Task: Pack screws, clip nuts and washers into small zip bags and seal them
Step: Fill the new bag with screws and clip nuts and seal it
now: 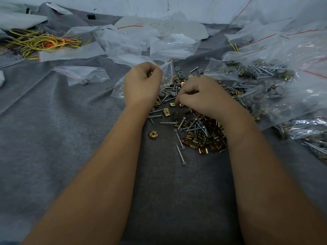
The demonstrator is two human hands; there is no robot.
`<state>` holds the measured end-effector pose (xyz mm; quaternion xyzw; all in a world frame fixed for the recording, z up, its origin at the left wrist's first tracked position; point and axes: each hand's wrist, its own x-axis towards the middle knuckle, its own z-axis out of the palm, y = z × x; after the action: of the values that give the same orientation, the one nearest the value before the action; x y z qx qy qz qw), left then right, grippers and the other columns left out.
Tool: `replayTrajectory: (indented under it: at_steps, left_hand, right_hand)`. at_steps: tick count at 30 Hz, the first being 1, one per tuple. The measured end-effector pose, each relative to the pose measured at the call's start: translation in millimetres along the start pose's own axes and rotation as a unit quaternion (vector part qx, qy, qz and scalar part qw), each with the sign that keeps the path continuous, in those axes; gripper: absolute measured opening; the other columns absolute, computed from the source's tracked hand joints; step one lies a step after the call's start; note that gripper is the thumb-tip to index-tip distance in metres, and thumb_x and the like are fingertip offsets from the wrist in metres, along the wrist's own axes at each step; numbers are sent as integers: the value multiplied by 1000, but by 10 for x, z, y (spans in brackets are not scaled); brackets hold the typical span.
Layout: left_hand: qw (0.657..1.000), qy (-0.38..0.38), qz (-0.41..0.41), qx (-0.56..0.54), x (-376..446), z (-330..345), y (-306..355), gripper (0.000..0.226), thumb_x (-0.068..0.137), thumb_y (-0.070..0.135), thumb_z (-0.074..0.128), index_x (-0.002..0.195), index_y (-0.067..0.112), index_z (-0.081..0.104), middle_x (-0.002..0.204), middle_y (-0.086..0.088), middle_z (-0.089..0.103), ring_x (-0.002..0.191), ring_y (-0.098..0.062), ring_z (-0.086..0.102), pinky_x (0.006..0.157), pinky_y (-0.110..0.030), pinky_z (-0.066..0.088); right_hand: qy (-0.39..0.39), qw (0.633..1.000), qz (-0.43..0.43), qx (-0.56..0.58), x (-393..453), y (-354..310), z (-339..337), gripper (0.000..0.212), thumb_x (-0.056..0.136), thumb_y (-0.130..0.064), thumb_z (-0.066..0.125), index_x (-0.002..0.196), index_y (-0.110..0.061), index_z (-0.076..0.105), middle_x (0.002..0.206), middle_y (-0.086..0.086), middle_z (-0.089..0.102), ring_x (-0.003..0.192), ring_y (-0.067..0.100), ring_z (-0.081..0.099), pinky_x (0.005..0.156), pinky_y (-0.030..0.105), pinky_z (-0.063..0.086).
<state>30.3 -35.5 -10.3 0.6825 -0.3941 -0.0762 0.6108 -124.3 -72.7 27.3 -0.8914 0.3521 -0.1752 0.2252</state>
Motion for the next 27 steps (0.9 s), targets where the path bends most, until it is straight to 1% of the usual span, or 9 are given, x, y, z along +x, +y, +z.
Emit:
replayTrajectory:
  at_steps: [2, 5, 11, 15, 17, 21, 23, 25, 27]
  left_hand:
    - [1000, 0, 0, 0, 1, 2, -6, 20, 78, 27, 53, 76, 19, 71, 49, 10, 51, 43, -1, 37, 50, -23, 32]
    - [1000, 0, -1, -2, 3, 5, -14, 21, 78, 25, 53, 77, 17, 72, 49, 11, 51, 43, -1, 38, 49, -23, 32]
    - [1000, -8, -1, 7, 14, 6, -19, 19, 80, 25, 55, 76, 18, 72, 45, 14, 49, 43, 0, 38, 45, -16, 30]
    - [999, -29, 8, 29, -5, 11, -1, 22, 78, 29, 52, 78, 20, 72, 45, 15, 50, 44, -2, 40, 52, -25, 34]
    - [997, -52, 24, 42, -28, 13, 19, 24, 77, 30, 50, 77, 21, 72, 46, 16, 52, 45, -3, 41, 53, -27, 37]
    - [995, -74, 40, 53, -51, 8, 40, 19, 77, 30, 49, 72, 29, 67, 48, 19, 54, 46, -3, 43, 53, -30, 42]
    - [997, -61, 32, 46, -43, 4, 37, 21, 78, 28, 49, 74, 24, 69, 46, 13, 52, 45, -6, 42, 53, -33, 43]
    - [998, -41, 18, 40, -30, 0, 31, 22, 79, 26, 50, 78, 21, 72, 45, 12, 50, 44, -4, 41, 52, -31, 40]
    - [999, -24, 8, 33, -24, -3, 26, 22, 80, 25, 51, 80, 20, 72, 44, 14, 50, 43, -2, 40, 51, -25, 35]
  right_hand:
    - [4, 1000, -12, -23, 16, -15, 20, 21, 86, -17, 61, 91, -31, 76, 86, -20, 60, 101, 13, 56, 102, 44, 39]
    - [-6, 989, -38, -145, 57, 16, 77, 25, 88, -29, 66, 110, -36, 72, 110, -2, 62, 116, 26, 48, 98, 38, 36]
    - [36, 978, -57, -195, 95, 35, 163, 14, 84, -34, 70, 97, -33, 75, 97, -4, 51, 109, 25, 46, 88, 35, 31]
    - [120, 992, -36, -36, 91, 67, 139, 10, 84, -19, 70, 85, -29, 68, 80, -16, 57, 73, 1, 51, 65, 20, 38]
    - [171, 984, -26, 43, 83, 53, 138, 13, 84, -16, 69, 84, -27, 64, 73, -15, 56, 66, -2, 51, 61, 16, 42]
    - [188, 974, -39, 117, 78, -9, 148, 12, 87, -12, 67, 92, -23, 67, 79, -14, 61, 70, -7, 55, 65, 6, 43]
    - [195, 971, -34, 133, 74, -2, 129, 14, 89, -10, 64, 97, -21, 68, 83, -11, 64, 74, -6, 57, 67, 5, 43]
    - [190, 975, -22, 112, 63, 18, 100, 18, 88, -7, 61, 92, -23, 69, 82, -14, 63, 73, -6, 56, 64, 4, 42]
    - [141, 989, -14, 47, 52, 32, 63, 24, 84, -6, 59, 85, -27, 72, 82, -16, 62, 73, -5, 55, 63, 6, 40]
